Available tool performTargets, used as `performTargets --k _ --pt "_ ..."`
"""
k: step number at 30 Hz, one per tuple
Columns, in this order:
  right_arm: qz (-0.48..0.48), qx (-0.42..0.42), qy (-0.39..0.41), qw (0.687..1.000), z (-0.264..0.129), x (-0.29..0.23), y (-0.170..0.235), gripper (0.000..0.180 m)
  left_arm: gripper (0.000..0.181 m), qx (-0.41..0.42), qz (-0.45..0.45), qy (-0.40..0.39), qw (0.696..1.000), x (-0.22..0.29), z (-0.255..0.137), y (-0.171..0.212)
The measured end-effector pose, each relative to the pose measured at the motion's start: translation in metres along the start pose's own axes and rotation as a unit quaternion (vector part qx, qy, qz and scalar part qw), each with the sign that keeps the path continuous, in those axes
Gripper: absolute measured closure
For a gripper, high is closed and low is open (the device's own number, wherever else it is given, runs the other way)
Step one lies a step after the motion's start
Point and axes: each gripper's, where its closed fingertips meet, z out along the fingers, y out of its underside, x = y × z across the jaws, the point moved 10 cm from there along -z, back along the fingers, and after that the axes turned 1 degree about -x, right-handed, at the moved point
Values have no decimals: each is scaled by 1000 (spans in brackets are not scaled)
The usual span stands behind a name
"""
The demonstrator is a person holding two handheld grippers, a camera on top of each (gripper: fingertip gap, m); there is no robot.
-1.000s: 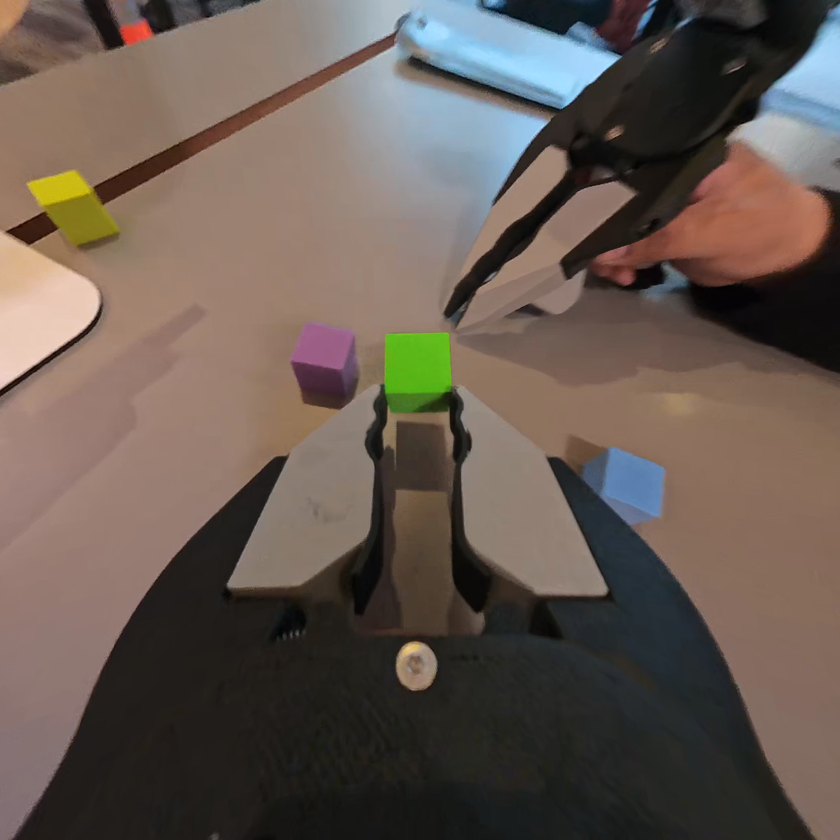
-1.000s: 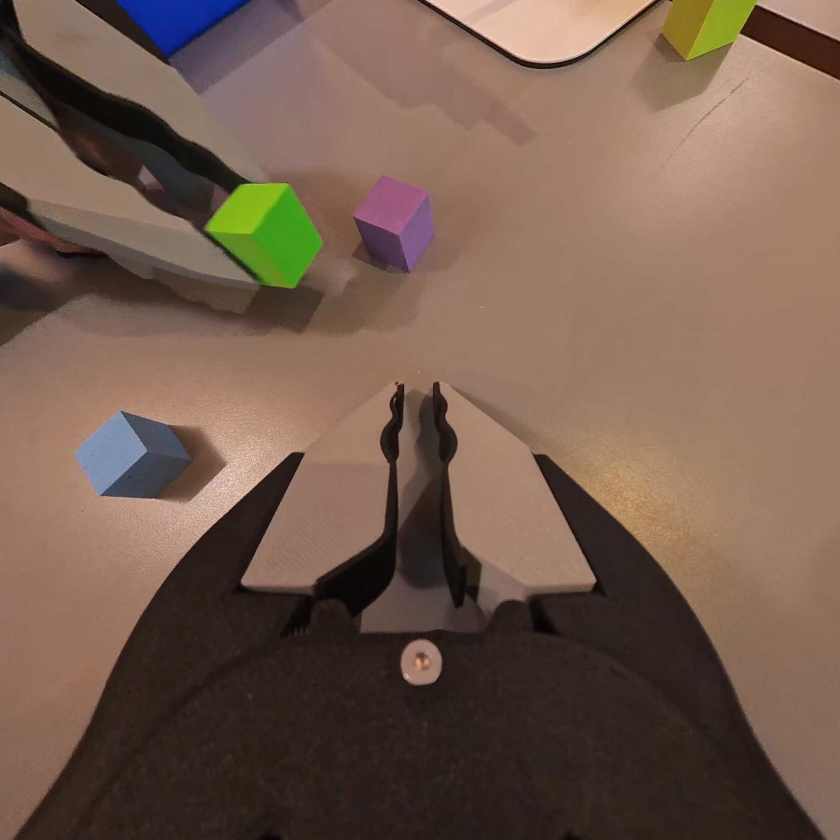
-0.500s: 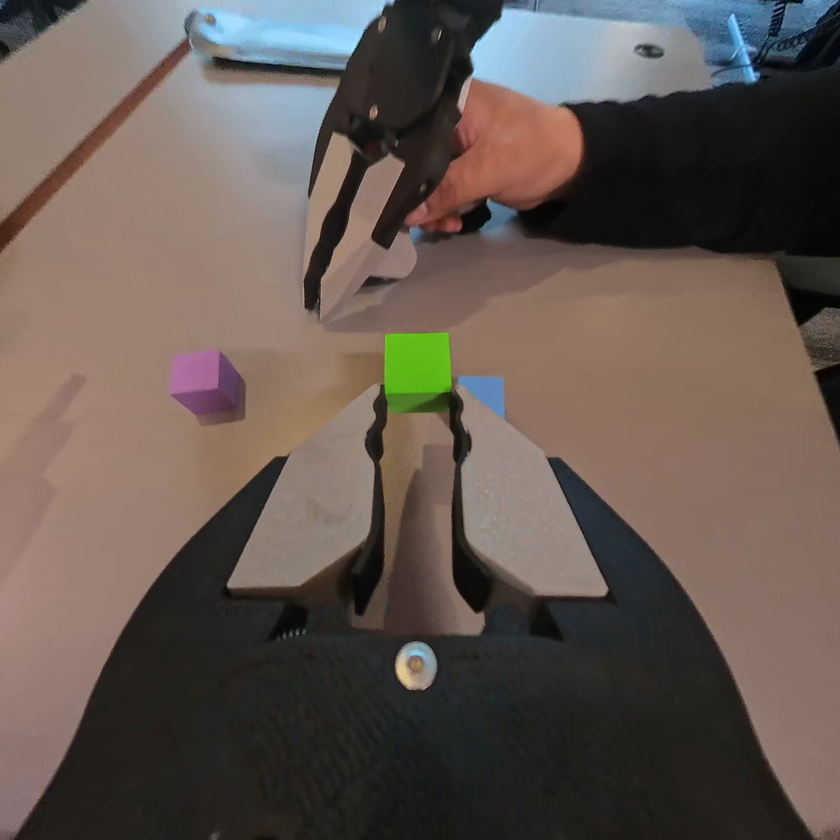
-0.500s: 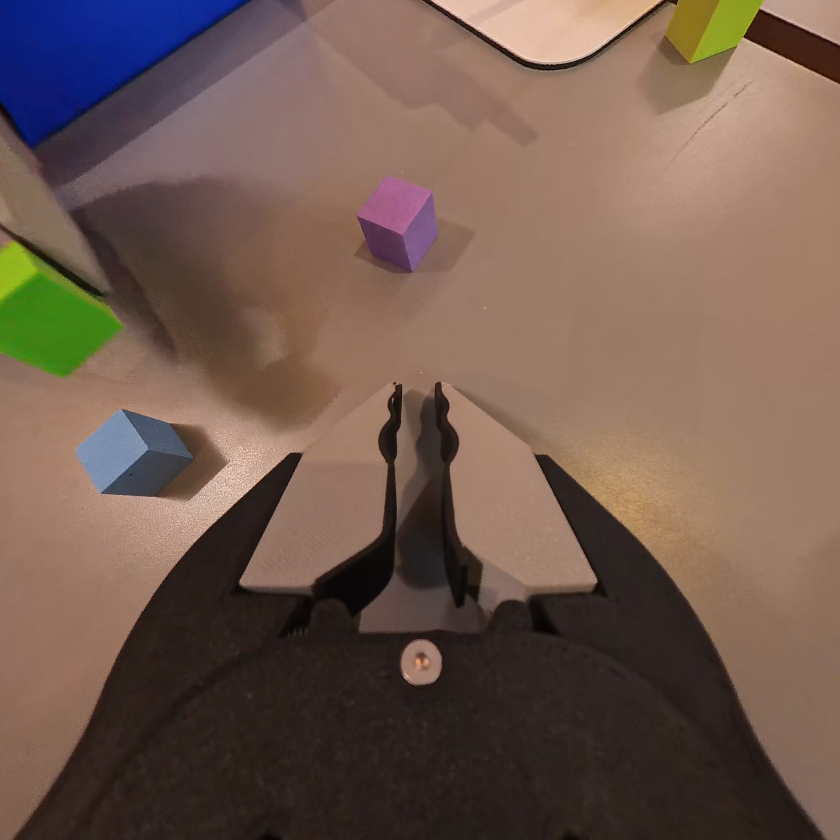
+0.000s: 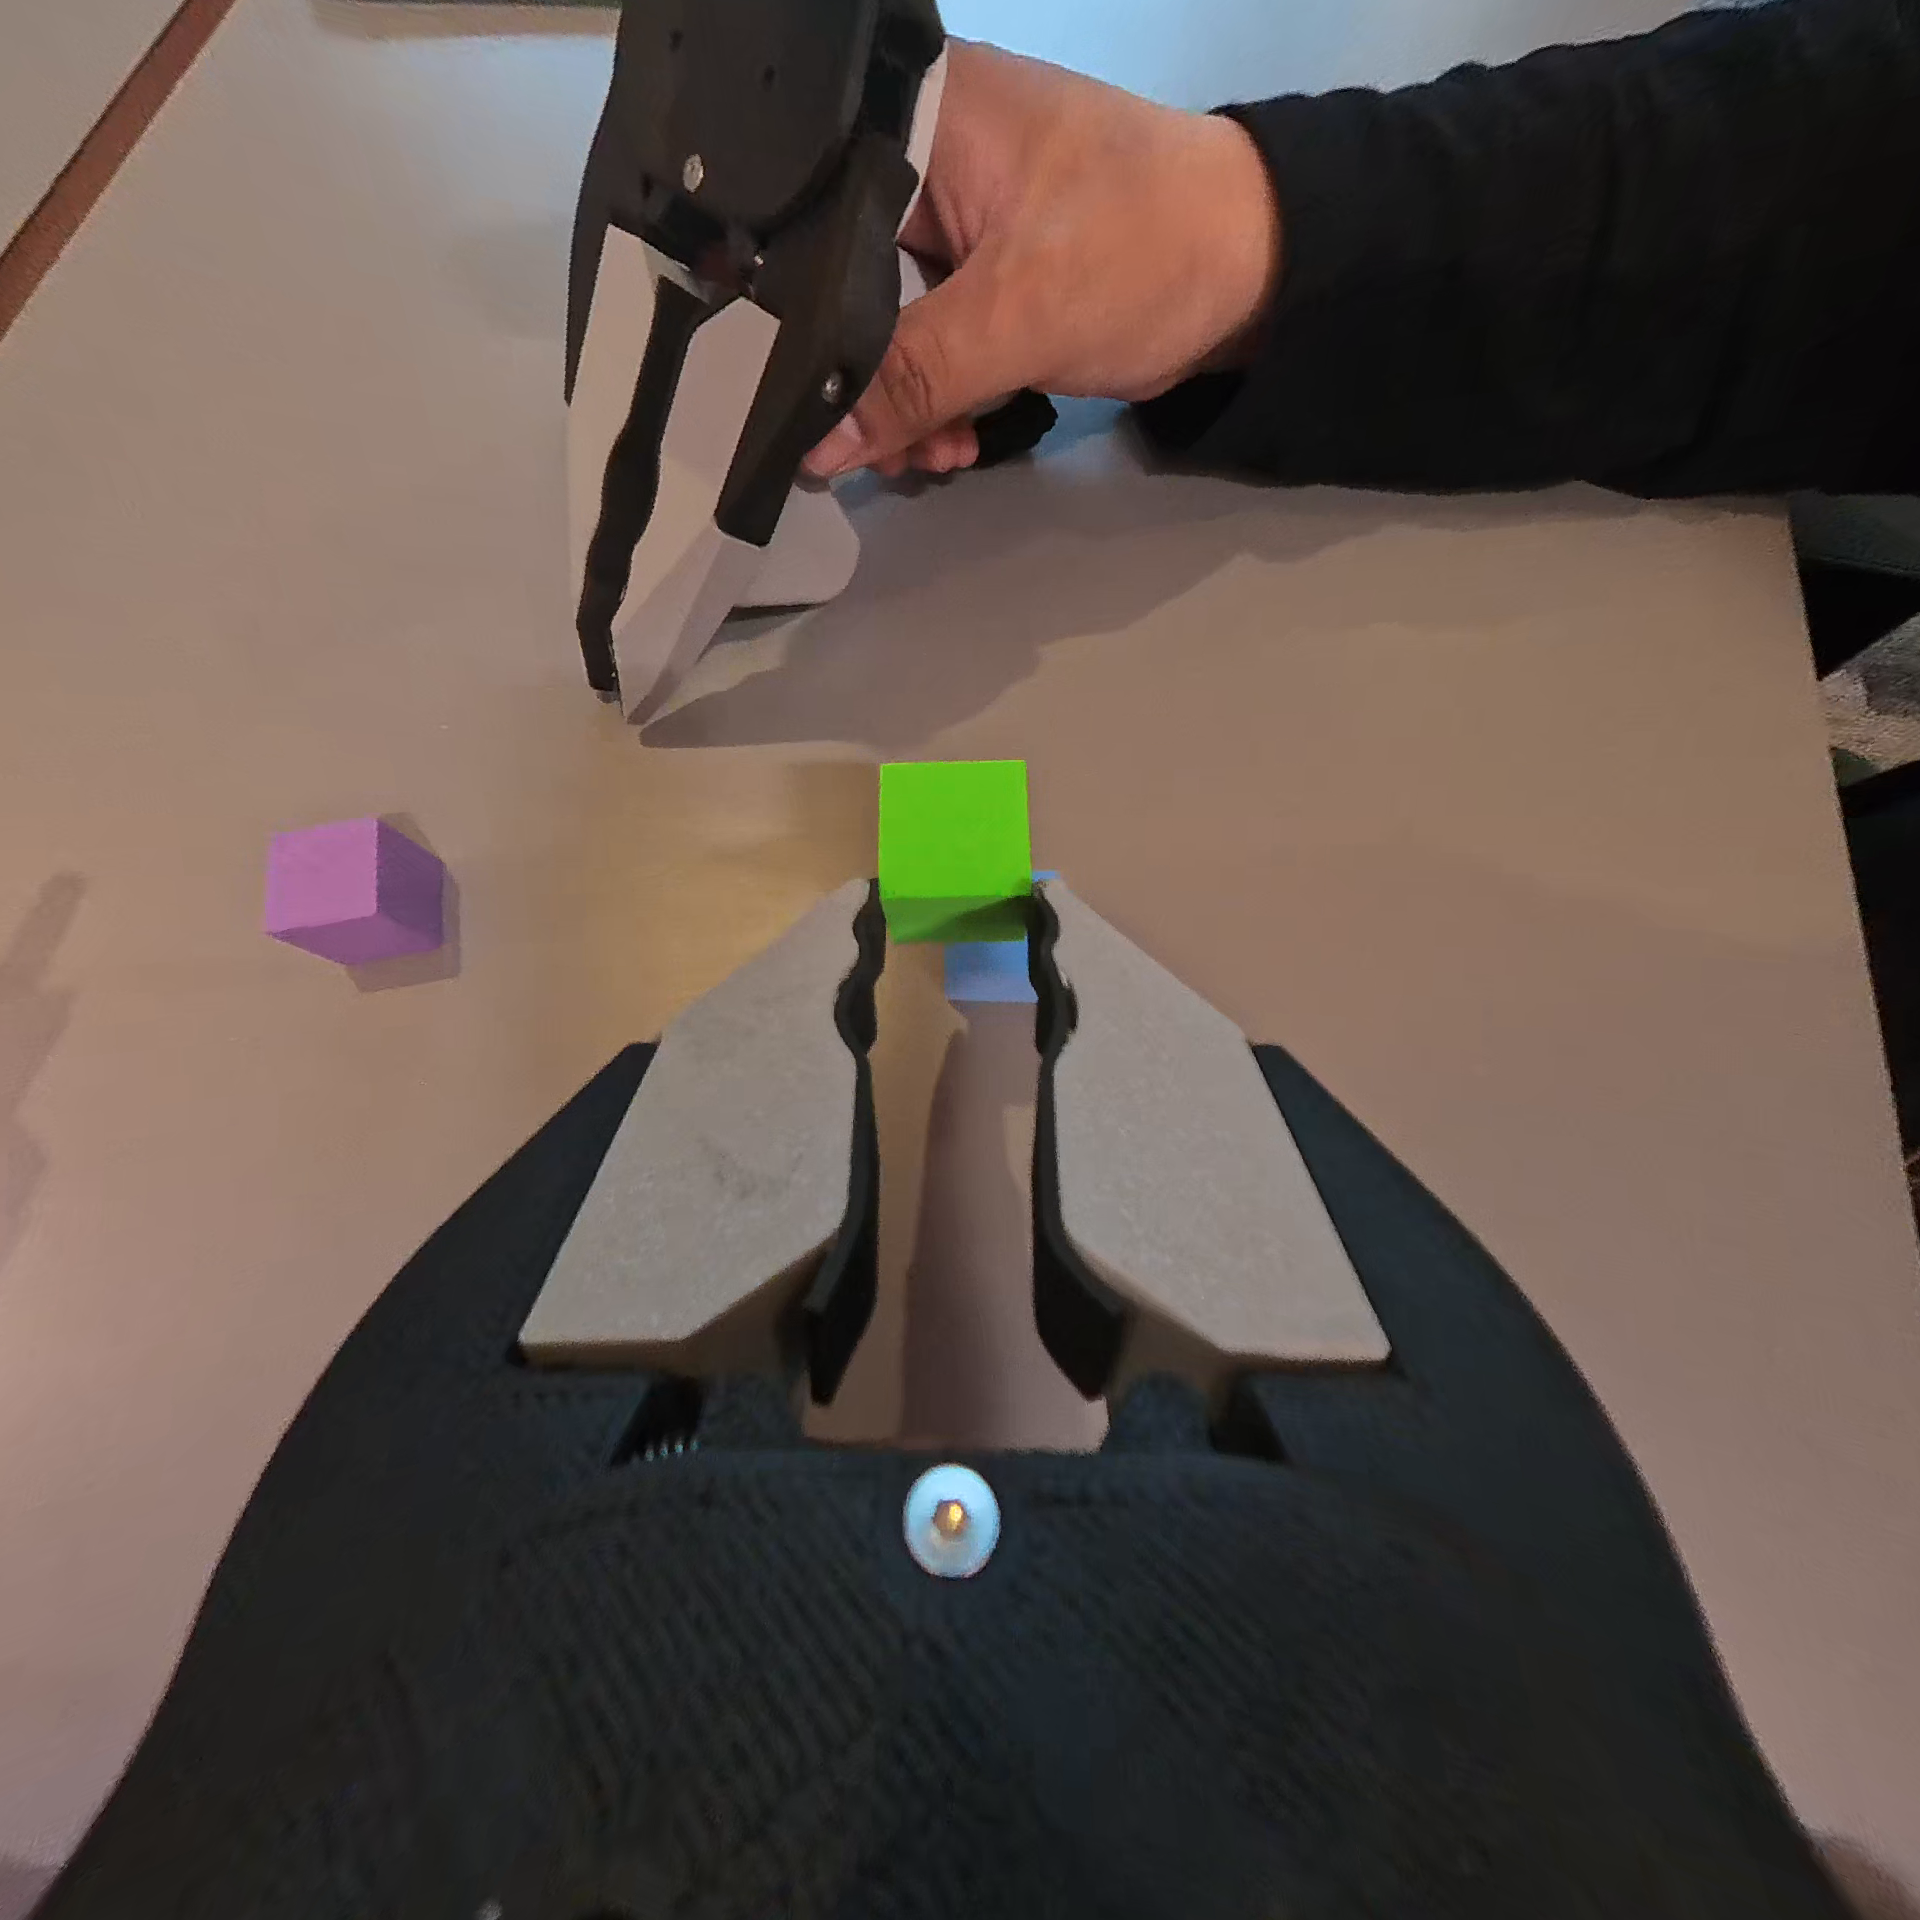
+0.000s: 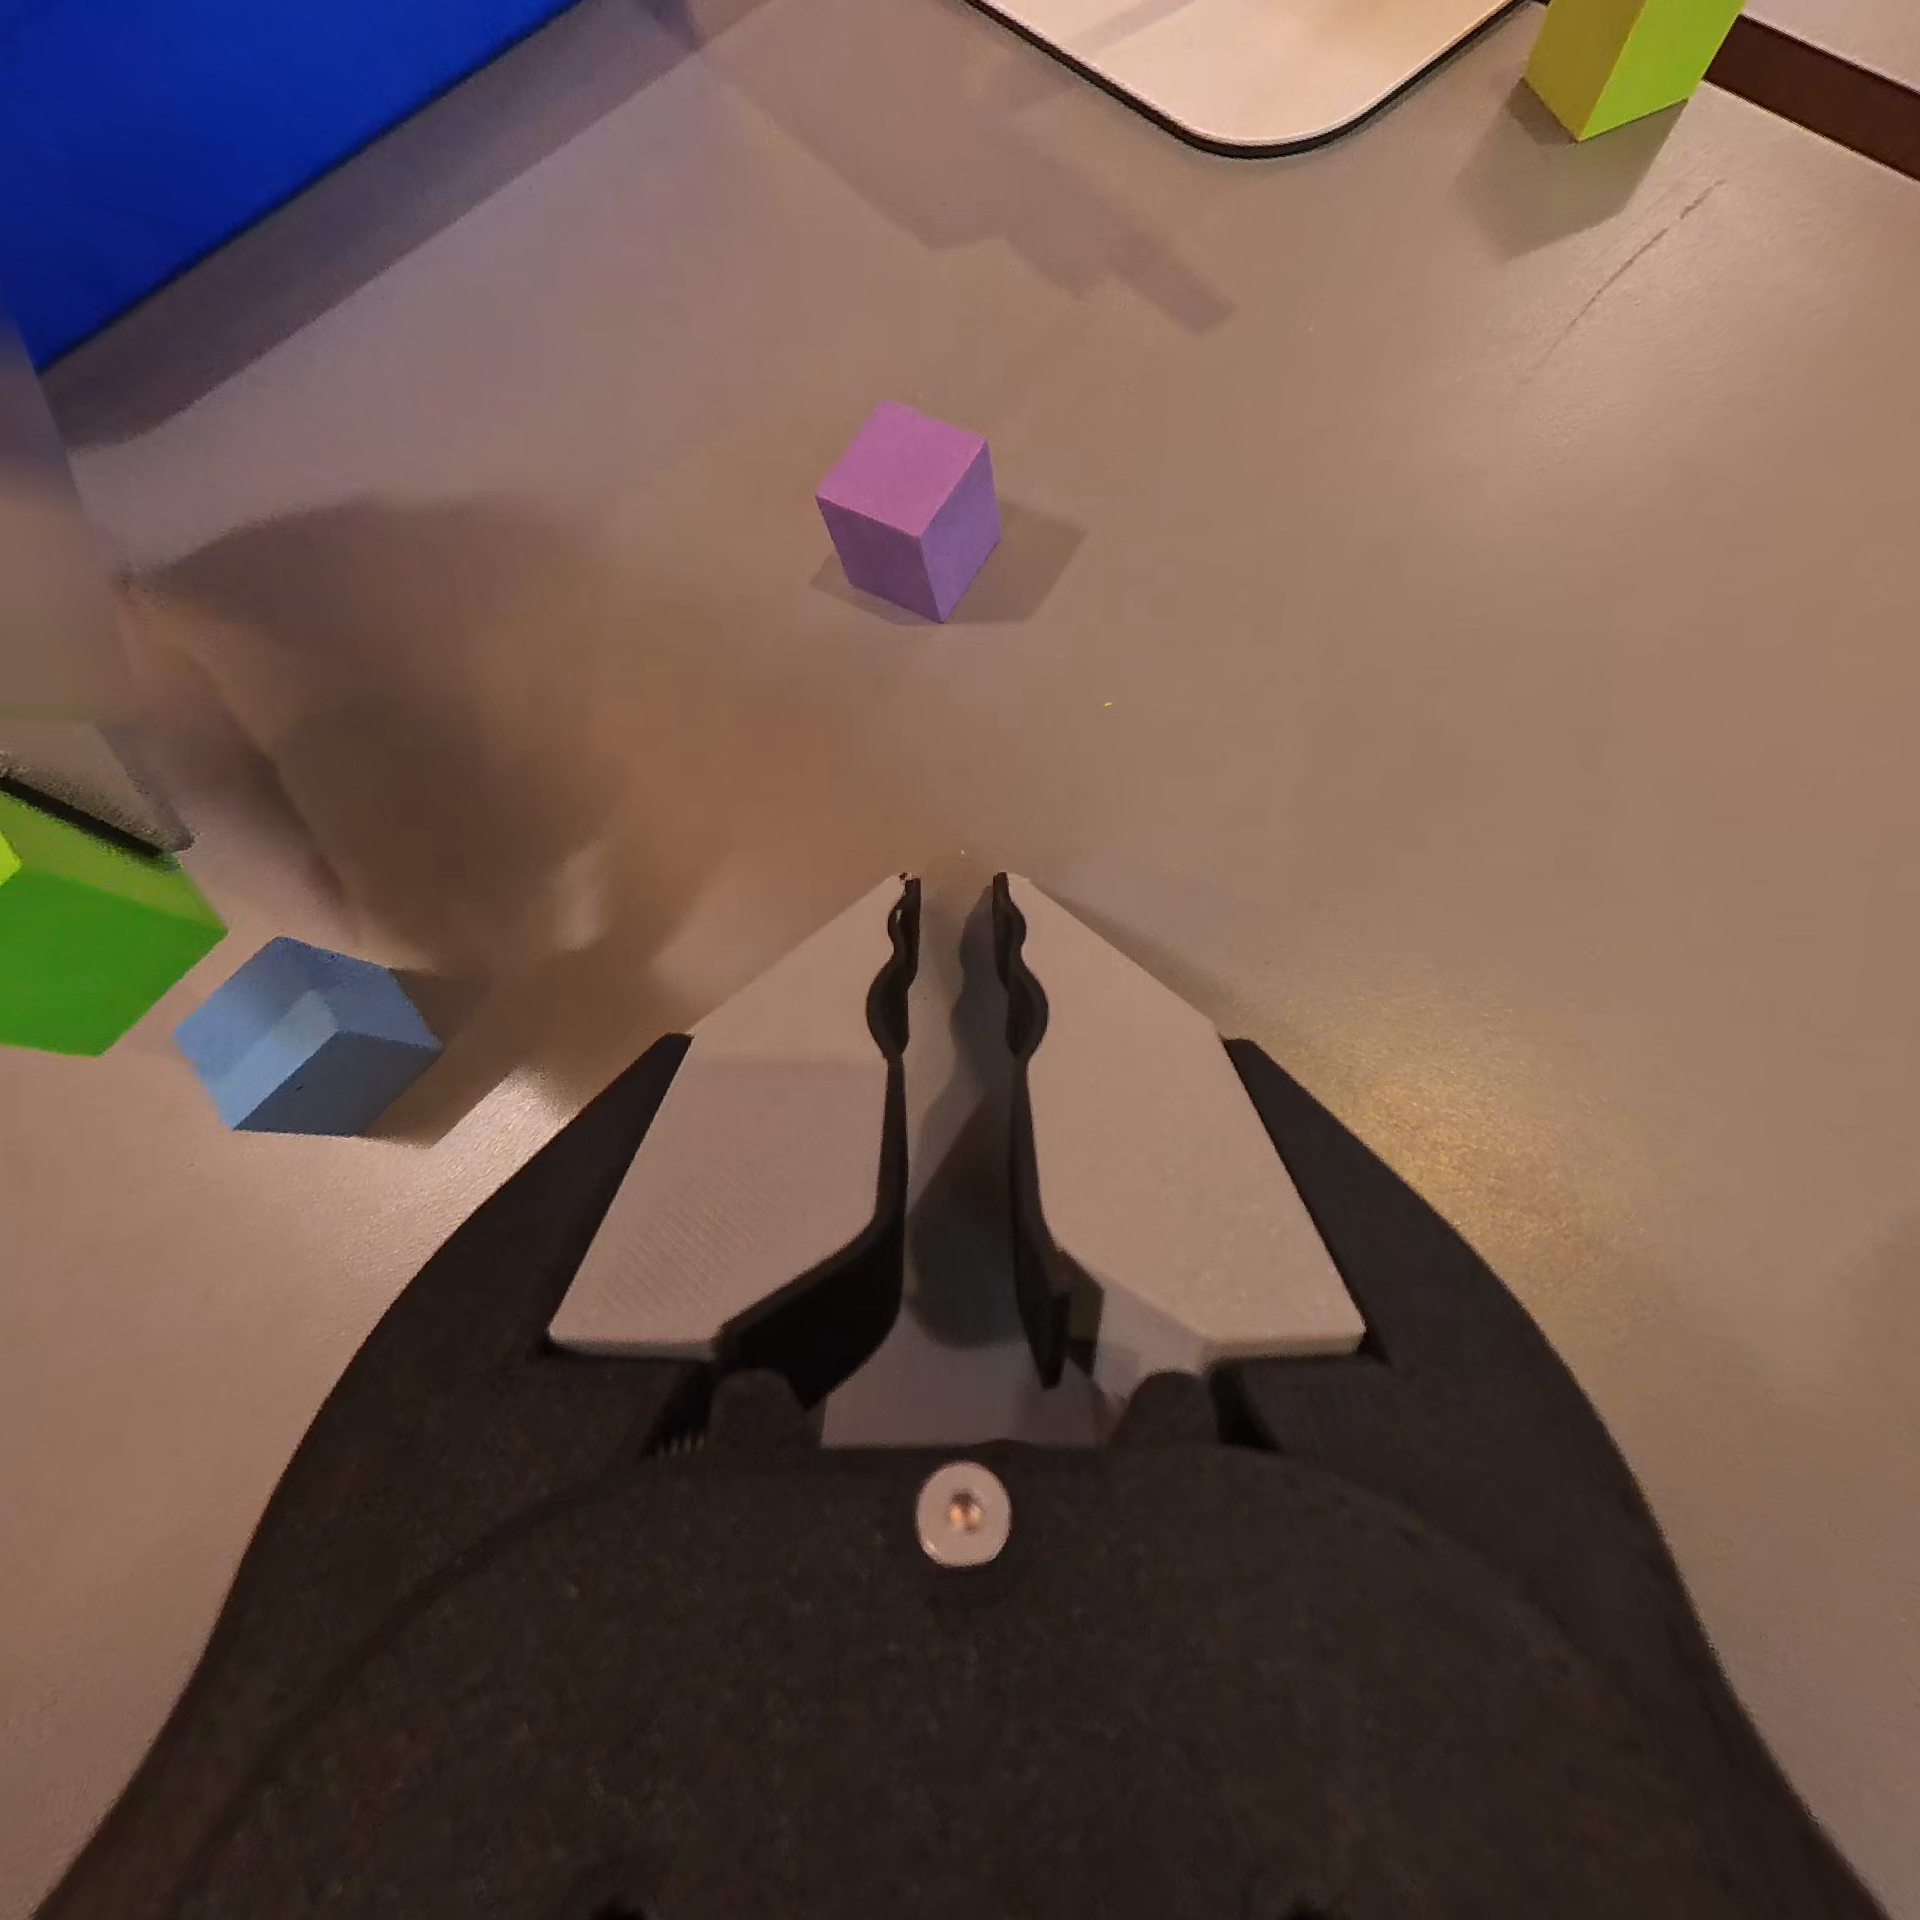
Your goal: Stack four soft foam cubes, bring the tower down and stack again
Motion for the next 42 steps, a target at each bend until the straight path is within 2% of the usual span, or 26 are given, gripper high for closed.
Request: performTargets --k 11,42 --pt "1 0 -1 1000 0 0 0 168 156 -38 14 -11 999 10 12 5" --pt "0 0 -1 1000 0 0 0 168 156 -42 13 -16 999 14 17 11"
